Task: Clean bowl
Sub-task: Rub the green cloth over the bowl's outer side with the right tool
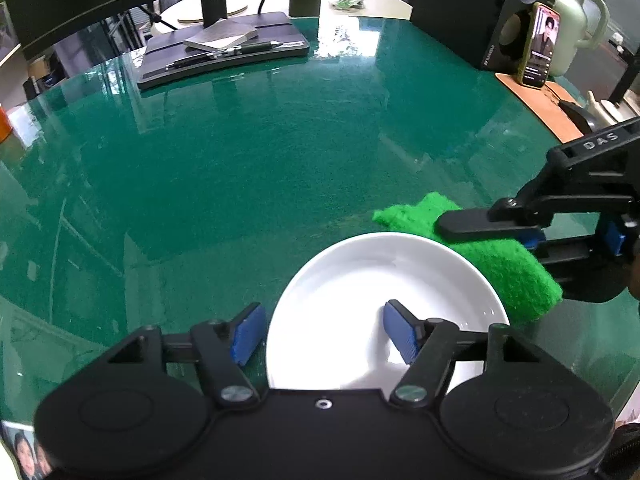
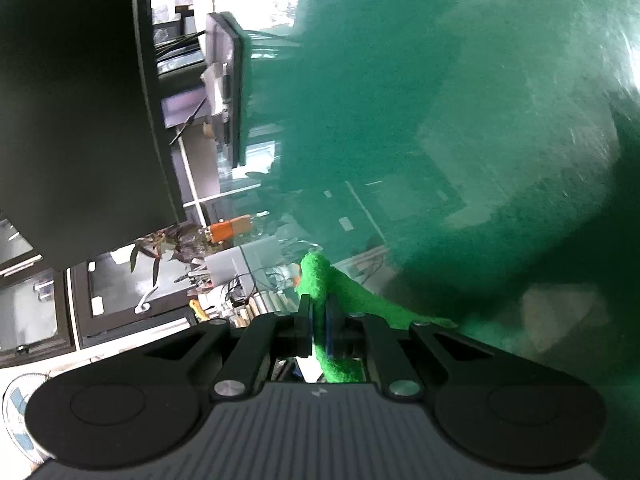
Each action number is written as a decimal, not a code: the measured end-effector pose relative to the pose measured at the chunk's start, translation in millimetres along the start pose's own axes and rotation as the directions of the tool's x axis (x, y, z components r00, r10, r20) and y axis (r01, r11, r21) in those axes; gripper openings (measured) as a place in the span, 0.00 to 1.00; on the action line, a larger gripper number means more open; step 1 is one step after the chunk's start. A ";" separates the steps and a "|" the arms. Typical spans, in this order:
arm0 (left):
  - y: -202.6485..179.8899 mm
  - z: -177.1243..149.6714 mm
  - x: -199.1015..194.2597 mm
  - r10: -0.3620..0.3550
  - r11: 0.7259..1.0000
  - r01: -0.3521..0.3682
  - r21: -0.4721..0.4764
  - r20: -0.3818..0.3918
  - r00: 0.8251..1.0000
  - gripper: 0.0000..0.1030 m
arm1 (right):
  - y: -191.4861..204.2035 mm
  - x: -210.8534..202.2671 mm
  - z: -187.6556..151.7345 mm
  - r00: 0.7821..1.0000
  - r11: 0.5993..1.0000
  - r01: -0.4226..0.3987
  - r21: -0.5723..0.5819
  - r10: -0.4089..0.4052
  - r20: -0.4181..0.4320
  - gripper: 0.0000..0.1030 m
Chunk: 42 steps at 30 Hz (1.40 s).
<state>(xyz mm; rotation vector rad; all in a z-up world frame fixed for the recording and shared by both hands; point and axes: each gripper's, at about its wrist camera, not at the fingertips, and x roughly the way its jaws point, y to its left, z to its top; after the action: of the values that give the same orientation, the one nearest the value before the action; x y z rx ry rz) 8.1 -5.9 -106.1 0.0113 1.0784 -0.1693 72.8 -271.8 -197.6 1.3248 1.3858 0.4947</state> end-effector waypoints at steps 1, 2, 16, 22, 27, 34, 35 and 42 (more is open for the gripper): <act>0.4 -0.3 0.1 -0.004 1.000 0.004 0.001 0.000 1.000 0.65 | 2.2 6.9 0.4 1.000 1.000 -0.002 -0.003 0.002 0.002 0.07; 0.8 -0.5 0.3 -0.007 1.000 0.007 0.003 0.001 1.000 0.65 | 4.5 13.8 0.8 1.000 1.000 -0.004 -0.006 0.004 0.005 0.07; 2.1 -4.2 0.2 -0.022 1.000 0.022 0.006 0.019 1.000 0.67 | 7.5 10.2 -0.4 1.000 1.000 0.010 -0.010 -0.010 0.019 0.07; 2.7 -4.3 0.6 -0.020 1.000 0.020 0.010 0.015 1.000 0.71 | 18.8 37.0 2.3 1.000 0.999 0.014 -0.043 -0.014 -0.005 0.07; 3.5 -4.3 1.4 -0.023 1.000 0.023 0.021 0.013 1.000 0.73 | 5.5 11.7 1.7 1.000 0.999 0.016 -0.031 -0.016 0.006 0.07; 3.7 -3.5 2.0 -0.025 0.999 0.024 0.028 0.009 1.000 0.73 | 0.8 24.0 2.3 0.999 0.999 0.045 -0.005 -0.045 0.008 0.07; 3.5 -3.7 1.9 -0.024 0.999 0.024 0.027 0.008 1.000 0.73 | 3.1 30.1 2.7 0.999 0.999 0.046 -0.010 -0.046 0.006 0.07; 3.4 -6.6 0.6 -0.024 0.999 0.023 0.024 0.011 1.000 0.75 | 8.0 33.8 1.2 0.999 0.998 0.045 -0.040 -0.045 -0.010 0.07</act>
<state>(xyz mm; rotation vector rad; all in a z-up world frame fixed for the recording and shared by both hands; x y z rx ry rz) 3.1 -2.0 -110.0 0.0194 1.0656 -0.2033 85.0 -240.1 -204.9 1.2581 1.4046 0.4971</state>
